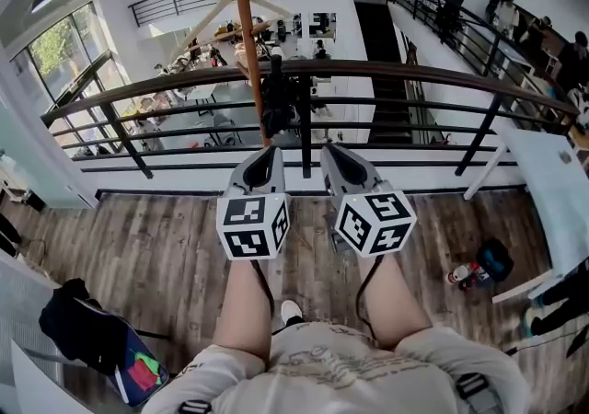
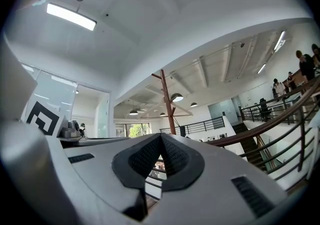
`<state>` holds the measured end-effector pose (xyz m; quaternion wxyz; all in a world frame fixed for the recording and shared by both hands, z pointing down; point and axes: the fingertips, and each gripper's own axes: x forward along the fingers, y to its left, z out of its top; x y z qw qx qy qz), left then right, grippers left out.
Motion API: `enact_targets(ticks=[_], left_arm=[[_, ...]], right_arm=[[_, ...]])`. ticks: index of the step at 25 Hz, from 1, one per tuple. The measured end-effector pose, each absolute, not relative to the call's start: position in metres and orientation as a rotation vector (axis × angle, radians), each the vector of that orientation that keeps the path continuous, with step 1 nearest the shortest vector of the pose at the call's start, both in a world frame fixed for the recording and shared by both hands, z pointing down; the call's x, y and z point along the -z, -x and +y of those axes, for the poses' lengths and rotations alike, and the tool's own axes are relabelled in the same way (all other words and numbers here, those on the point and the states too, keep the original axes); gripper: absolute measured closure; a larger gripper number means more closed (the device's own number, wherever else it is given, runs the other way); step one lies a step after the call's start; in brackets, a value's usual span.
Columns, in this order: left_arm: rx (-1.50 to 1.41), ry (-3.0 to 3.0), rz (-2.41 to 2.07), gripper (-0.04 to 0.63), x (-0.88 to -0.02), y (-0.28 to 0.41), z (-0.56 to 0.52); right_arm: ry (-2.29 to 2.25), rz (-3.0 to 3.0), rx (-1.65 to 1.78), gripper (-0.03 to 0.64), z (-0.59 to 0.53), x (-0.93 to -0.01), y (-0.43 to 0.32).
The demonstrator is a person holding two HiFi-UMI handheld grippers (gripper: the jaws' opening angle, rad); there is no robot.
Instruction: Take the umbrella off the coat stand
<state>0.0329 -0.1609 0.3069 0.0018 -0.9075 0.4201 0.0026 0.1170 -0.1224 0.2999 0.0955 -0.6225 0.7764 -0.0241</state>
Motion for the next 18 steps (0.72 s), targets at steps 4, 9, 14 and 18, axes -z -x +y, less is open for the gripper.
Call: enact_targets(ticks=[4,9,14,18], left_arm=[[-0.013,2.851,1.318,0.591,-0.303,-0.033,-0.216],[0.023,2.842,1.290,0.591,-0.306,-0.037,-0.269],[0.036,2.844,1.264,0.591,-0.310,-0.036,-0.337],[0.053,2.840,1.232,0.591,-0.294,-0.035,-0.384]], right_arm=[[1.842,2.312,0.056,0.614,-0.178,-0.292,-0.117],[1.843,2.313,0.042,0.614,-0.233,-0.294,-0.117],[1.847,2.304,0.020,0.614,-0.296,-0.299,-0.109],[1.863,2.274,0.012,0.614,-0.341,-0.287,-0.105]])
